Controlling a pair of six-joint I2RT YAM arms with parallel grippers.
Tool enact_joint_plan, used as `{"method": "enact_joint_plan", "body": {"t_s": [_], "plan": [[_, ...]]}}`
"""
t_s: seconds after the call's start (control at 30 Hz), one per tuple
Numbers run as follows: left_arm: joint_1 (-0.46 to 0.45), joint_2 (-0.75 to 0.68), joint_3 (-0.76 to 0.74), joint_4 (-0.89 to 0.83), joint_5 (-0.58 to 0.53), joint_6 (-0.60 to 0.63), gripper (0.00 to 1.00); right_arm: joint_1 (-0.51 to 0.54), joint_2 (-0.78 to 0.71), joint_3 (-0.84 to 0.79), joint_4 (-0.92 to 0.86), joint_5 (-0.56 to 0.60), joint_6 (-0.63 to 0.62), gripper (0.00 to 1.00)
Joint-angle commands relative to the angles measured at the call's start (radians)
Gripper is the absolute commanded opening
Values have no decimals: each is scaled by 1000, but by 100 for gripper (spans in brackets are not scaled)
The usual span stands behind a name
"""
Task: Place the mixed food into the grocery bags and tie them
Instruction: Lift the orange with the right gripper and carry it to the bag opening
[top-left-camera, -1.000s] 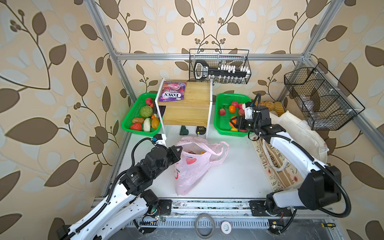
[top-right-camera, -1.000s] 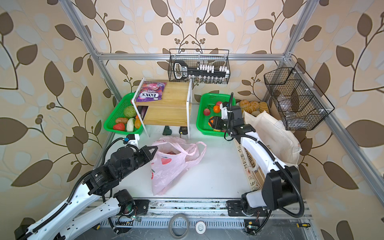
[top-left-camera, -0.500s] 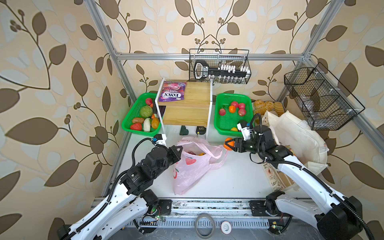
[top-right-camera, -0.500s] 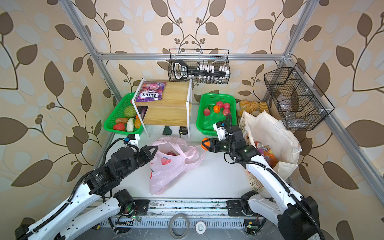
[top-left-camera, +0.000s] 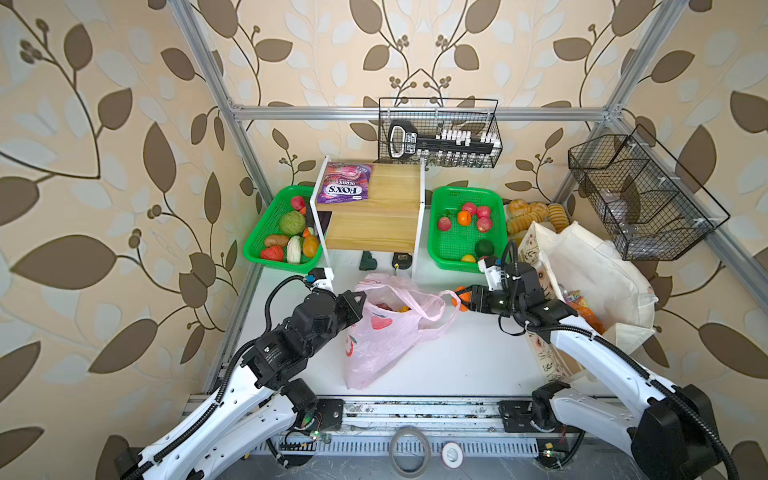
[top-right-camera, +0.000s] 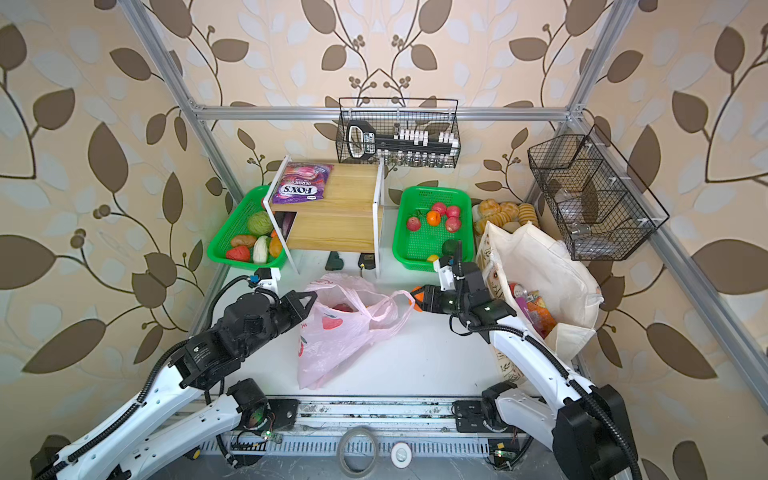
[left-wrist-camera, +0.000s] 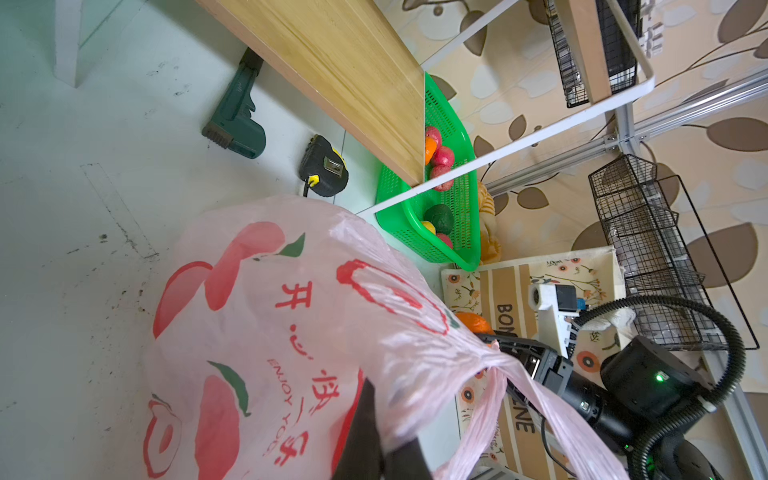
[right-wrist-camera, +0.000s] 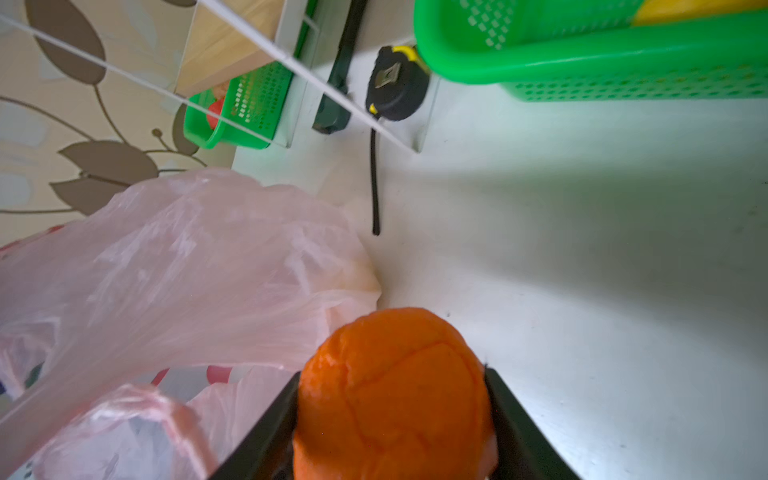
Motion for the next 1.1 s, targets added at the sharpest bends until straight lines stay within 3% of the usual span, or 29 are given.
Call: {"method": "enact_joint_plan", "body": {"t_s": [0.0,0.17,0.3,0.53,0.73,1.0,1.07], "plan": [[9,-5,6,33,0,-5,0,76,-39,33,22,-105,-27,45],[9,5,1,45,1,-13,0,185,-86,44,33,-144,-10,44],[9,25,4,60,19,-15,0,269,-55,63,73,-110,5,44],[9,42,5,73,52,-20,0,376,107,163,183,73,36,44],[9,21,0,51,37,-41,0,406,269,276,181,220,38,46],[32,6,-58,126,93,-115,0,461,439,467,131,130,-26,52],[42,0,-60,120,94,-116,0,461,458,491,115,128,-26,58]]}}
